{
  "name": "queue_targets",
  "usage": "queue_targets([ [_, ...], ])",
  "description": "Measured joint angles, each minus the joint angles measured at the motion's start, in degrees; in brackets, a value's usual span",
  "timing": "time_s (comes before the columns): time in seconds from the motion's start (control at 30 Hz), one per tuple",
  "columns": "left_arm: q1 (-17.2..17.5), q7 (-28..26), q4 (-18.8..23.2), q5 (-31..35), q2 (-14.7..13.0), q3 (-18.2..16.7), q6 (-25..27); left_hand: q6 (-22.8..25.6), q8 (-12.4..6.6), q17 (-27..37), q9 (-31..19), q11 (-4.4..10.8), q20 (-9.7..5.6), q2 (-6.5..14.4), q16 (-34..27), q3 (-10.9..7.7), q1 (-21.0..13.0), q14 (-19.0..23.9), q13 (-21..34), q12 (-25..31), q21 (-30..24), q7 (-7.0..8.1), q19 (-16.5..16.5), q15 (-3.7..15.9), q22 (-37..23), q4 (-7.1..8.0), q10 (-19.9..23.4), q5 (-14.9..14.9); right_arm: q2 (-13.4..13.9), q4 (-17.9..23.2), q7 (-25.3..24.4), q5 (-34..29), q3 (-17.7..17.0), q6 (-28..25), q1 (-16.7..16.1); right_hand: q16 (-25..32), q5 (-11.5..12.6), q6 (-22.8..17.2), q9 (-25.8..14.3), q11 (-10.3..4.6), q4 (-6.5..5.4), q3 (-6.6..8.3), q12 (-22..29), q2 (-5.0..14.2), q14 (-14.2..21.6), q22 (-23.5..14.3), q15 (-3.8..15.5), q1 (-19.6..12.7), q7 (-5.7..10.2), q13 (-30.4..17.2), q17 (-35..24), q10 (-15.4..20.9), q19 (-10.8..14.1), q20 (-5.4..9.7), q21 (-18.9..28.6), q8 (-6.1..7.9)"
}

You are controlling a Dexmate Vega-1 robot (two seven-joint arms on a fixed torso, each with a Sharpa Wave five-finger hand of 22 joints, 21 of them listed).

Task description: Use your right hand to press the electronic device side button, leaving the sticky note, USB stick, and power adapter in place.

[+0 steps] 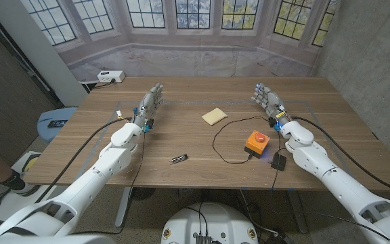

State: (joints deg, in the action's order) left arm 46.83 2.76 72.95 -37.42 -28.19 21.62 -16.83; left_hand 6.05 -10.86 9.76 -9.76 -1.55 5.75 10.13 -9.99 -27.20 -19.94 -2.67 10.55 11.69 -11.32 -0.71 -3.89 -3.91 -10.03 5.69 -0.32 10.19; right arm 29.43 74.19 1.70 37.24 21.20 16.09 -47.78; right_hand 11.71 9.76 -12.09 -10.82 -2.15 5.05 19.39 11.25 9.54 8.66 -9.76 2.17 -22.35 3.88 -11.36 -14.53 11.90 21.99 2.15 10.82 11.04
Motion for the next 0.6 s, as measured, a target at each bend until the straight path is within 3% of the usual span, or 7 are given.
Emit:
queue_targets([
  [0.6,-2.33,2.68,-2.74,-0.55,0.81,0.76,0.0,0.62,0.0,-0.16,-0.26,-0.31,0.2,1.04,0.0,-0.71,-1.04,0.0,-0.01,0.0,0.0,-0.01,-0.2,0.01,0.01,-0.24,0.32,0.0,0.23,0.26,-0.97,-1.07,0.36,-0.89,0.55,0.0,0.21,-0.2,0.01,0.27,0.24,0.23,0.0,0.22,0.3,0.0,-0.31,-0.22,-0.19,0.01,0.12,0.25,-0.01,0.0,0.0,0.0],
])
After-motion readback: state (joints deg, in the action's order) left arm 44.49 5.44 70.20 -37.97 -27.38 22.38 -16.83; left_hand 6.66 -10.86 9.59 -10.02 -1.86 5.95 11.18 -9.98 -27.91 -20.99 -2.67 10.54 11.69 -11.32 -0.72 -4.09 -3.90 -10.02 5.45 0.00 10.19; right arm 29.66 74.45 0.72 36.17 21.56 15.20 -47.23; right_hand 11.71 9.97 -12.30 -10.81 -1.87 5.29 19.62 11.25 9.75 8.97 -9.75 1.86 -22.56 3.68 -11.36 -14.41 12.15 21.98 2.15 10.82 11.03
